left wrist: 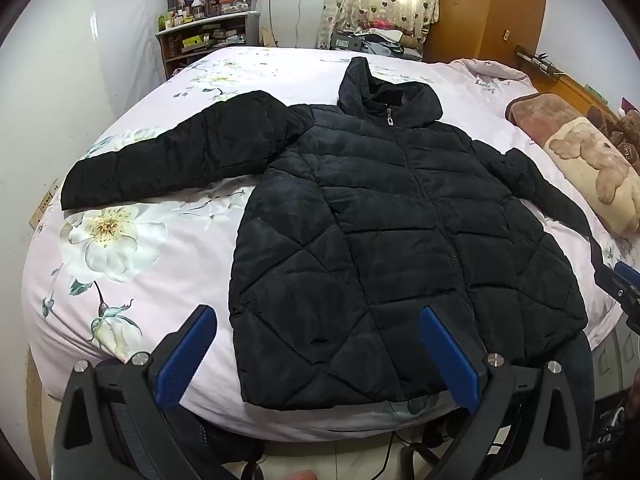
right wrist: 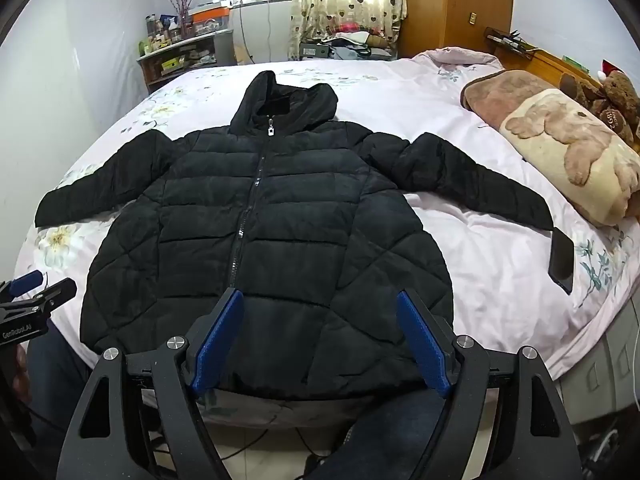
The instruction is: Fold large clothes
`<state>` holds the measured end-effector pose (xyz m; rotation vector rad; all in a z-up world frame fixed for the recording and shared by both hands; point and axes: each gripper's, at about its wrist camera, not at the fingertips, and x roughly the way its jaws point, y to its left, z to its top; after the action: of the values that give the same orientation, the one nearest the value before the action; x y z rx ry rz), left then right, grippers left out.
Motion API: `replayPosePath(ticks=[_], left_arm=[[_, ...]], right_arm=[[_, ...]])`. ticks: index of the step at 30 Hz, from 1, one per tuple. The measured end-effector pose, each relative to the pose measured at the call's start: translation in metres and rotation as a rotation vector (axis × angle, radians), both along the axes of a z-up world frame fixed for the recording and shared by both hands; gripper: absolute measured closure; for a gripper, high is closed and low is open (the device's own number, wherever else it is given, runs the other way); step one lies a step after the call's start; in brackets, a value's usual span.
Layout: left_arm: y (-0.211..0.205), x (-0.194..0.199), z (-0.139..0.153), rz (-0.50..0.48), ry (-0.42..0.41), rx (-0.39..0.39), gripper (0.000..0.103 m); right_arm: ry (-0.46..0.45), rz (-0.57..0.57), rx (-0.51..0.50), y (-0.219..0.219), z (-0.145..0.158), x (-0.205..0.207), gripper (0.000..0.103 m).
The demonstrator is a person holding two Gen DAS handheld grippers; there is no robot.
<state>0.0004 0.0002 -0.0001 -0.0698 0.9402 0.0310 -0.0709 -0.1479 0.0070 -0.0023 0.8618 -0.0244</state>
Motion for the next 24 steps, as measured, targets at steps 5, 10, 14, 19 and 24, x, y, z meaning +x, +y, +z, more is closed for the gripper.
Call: replayPosePath(ticks=[5, 10, 14, 19, 24], left_arm=[[-0.0002, -0.0016, 0.0015, 0.000, -0.013, 0.001, 0.001], [0.0011, 0.0010, -0.0007, -0.001, -0.008, -0.003, 0.001], [-0.0001, 0.0006, -0.0009, -0.002, -0.009, -0.003, 0.001], [-0.0015, 0.0018, 0.0008, -0.001, -0.009, 0.001, 0.001], [-0.0017, 0.0009, 0.0031, -0.002, -0.010, -0.002, 0.001]], right_arm=[[0.004, -0.001, -0.002, 0.0005, -0.0019, 0.0011, 0.025], [0.001, -0.001, -0.002, 0.0011, -0.0021, 0.0010, 0.025], [0.002, -0.001, -0.002, 0.0010, -0.0013, 0.0001, 0.025], [0.002, -0.001, -0.004, 0.0016, -0.0021, 0.0016, 0.025], [0.001, 0.000, -0.006, 0.0021, -0.0021, 0.0016, 0.025]])
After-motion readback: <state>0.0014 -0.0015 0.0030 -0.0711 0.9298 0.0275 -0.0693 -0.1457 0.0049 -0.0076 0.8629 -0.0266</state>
